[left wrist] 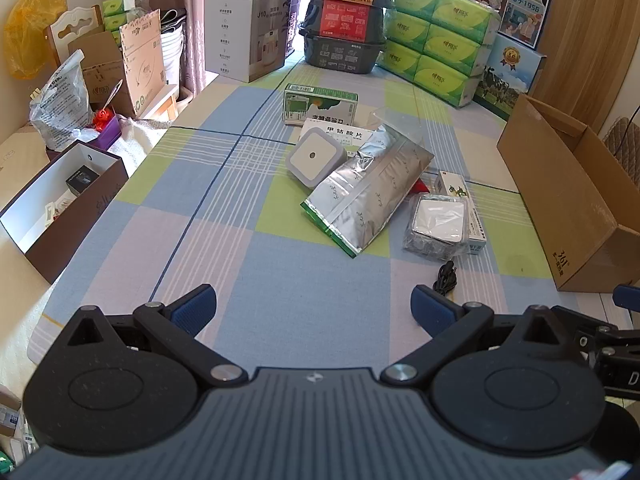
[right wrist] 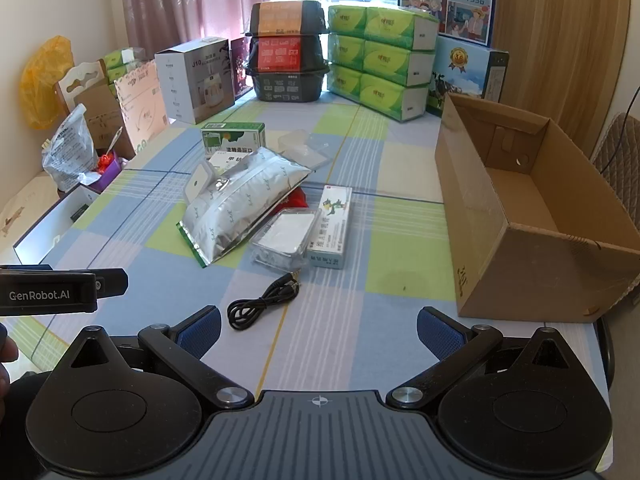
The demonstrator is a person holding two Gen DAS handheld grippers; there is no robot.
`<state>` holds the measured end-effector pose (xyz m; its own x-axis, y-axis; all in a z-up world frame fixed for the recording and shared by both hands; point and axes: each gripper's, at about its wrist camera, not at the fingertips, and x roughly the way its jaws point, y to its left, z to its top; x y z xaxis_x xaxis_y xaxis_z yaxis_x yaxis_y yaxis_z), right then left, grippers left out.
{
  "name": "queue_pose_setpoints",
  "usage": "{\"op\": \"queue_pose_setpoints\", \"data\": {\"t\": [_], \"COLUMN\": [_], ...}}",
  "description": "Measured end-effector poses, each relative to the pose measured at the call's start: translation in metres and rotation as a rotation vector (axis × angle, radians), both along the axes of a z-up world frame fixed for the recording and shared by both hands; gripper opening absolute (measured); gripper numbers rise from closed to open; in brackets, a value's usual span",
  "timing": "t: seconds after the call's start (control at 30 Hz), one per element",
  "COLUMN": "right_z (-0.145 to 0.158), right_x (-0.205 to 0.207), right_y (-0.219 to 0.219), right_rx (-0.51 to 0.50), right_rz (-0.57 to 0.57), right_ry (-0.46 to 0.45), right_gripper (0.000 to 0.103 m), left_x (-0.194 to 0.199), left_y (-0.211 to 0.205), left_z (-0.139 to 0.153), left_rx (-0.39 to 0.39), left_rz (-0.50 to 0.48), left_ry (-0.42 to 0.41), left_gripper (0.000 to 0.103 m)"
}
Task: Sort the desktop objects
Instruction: 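Move both tools toward the black cable and white-green medicine box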
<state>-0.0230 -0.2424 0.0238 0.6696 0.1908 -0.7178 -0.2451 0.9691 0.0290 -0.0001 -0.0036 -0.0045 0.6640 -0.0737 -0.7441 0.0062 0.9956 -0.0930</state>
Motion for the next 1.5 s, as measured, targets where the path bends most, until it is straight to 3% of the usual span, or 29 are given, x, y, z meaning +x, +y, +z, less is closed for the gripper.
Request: {"op": "queue_pose_setpoints", "data": {"t": [1.17,1.5], "right_z": [-0.001,0.006], "right_x": [0.003,0.003], "right_y": [-0.006,-0.022], "right_rx": [0.029,0.107], "right_rz": [-0.009,-0.041], "right_ry": [0.016,0.013], "right_gripper": [0.101,0.101], "left_x": [-0.001,0.005], "left_y": [-0.003,0.0], "left_z": [-0.001,0.003], "left_rx": [0.018,0.028], "left_rz": [-0.004,-0.038], "left_ry": [0.009,0.033], "left_gripper": [0.102,0.102]}}
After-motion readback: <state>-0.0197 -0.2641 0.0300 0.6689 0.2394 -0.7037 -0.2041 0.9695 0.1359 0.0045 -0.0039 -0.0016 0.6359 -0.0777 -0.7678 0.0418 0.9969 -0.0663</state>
